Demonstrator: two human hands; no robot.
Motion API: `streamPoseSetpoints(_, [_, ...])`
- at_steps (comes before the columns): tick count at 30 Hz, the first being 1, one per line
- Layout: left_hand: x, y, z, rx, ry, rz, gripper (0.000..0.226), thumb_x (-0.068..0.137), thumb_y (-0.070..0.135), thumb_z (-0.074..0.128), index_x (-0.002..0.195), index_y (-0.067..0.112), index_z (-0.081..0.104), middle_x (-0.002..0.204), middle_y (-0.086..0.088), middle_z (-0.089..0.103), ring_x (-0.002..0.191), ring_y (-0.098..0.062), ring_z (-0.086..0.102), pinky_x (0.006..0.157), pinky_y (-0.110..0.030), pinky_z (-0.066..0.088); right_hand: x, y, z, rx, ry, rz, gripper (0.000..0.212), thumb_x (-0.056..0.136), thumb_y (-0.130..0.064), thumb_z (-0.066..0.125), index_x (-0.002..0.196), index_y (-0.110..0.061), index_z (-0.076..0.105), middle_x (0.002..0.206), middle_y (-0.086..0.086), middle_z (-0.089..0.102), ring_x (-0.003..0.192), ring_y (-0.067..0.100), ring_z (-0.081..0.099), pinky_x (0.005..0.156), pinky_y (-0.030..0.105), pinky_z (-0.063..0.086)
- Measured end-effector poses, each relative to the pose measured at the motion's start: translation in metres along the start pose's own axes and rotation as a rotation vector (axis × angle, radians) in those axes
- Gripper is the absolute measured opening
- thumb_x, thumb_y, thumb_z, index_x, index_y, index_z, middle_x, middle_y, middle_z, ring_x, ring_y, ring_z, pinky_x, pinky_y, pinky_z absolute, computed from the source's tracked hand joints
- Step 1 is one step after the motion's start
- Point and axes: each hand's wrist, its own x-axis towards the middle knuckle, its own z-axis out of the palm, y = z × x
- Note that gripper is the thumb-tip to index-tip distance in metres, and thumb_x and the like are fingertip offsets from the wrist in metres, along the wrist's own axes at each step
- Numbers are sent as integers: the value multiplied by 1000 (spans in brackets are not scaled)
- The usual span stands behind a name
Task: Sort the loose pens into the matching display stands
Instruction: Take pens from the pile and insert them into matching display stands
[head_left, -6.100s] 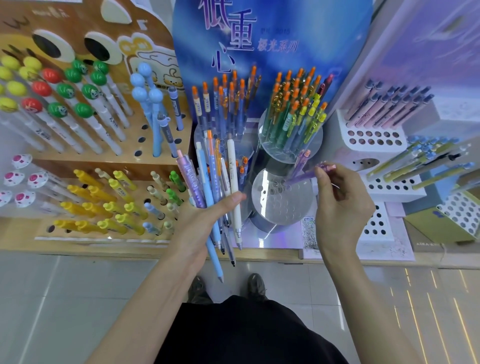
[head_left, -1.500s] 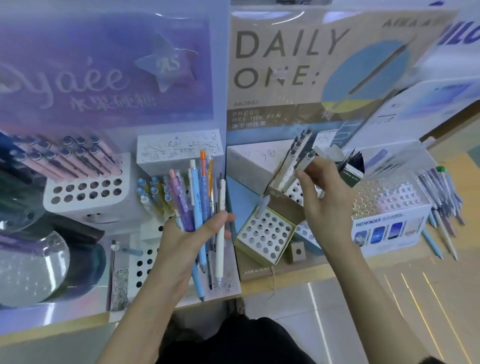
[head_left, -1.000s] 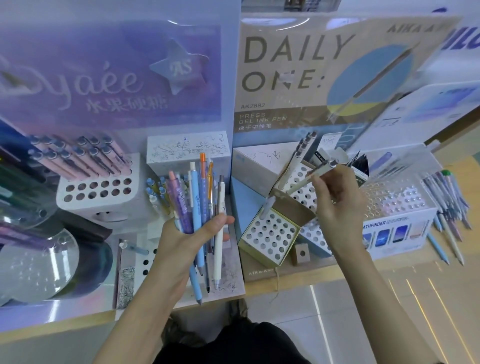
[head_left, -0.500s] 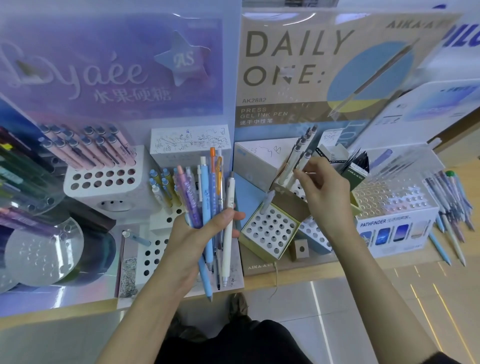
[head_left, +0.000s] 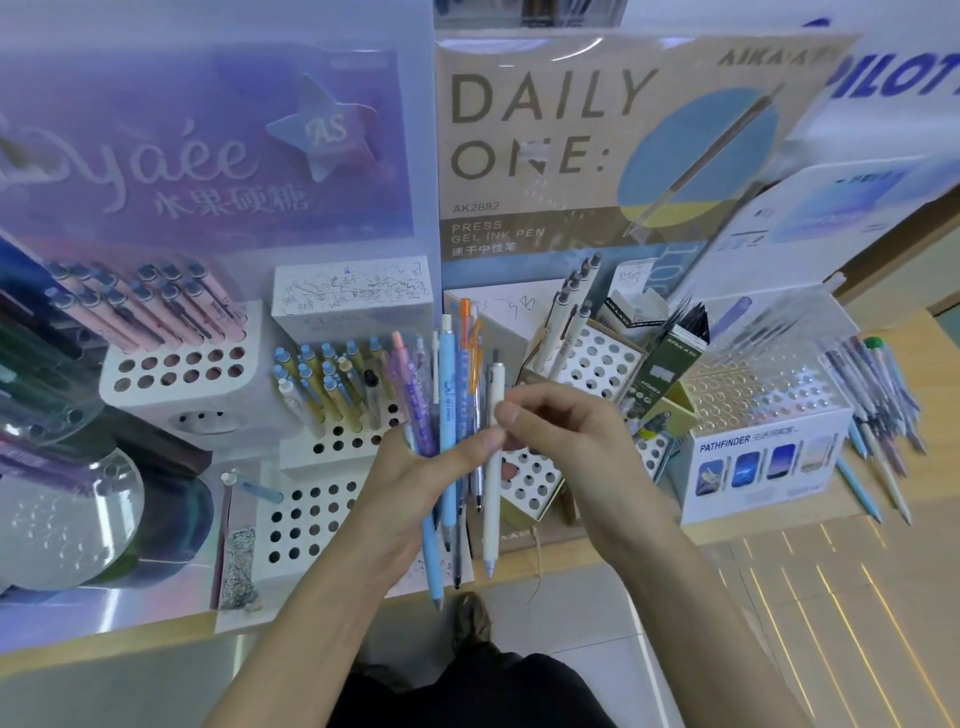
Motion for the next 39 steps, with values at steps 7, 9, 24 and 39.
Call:
streamPoseSetpoints(7, [9,-6,10,-3,71,-48,27,61,23,73,87,16,70,83,0,75,86,-13,71,83,-26,54,0,5,-25,41,203,-18,10,90,-7,58,83,-6,65,68,1,66,62,7,60,62,16,50])
streamPoseSetpoints(9, [12,-6,12,27,50,-51,31,67,21,71,95,10,67,85,-5,75,84,-16,72,77,-25,56,5,-2,-41,34,327,-80,9,93,-9,53,88,-7,60,72,-2,65,64,7,61,63,19,52])
streamPoseSetpoints(24, [18,-6,6,19,62,-22,26,71,22,66,94,12,61,69,-7,71,49,-12,57,50,-20,48,71,20,-66,-544,482,-467,3,97,-13,51,99,-10,51,88,3,63,79,15,61,71,37,51])
streamPoseSetpoints(39, [20,-5,3,3,62,-17,25,70,24,67,93,16,63,73,-5,71,52,-12,57,53,-22,49,71,24,-60,-629,254,-500,22,90,0,58,103,-15,52,90,-10,59,86,0,55,77,5,43])
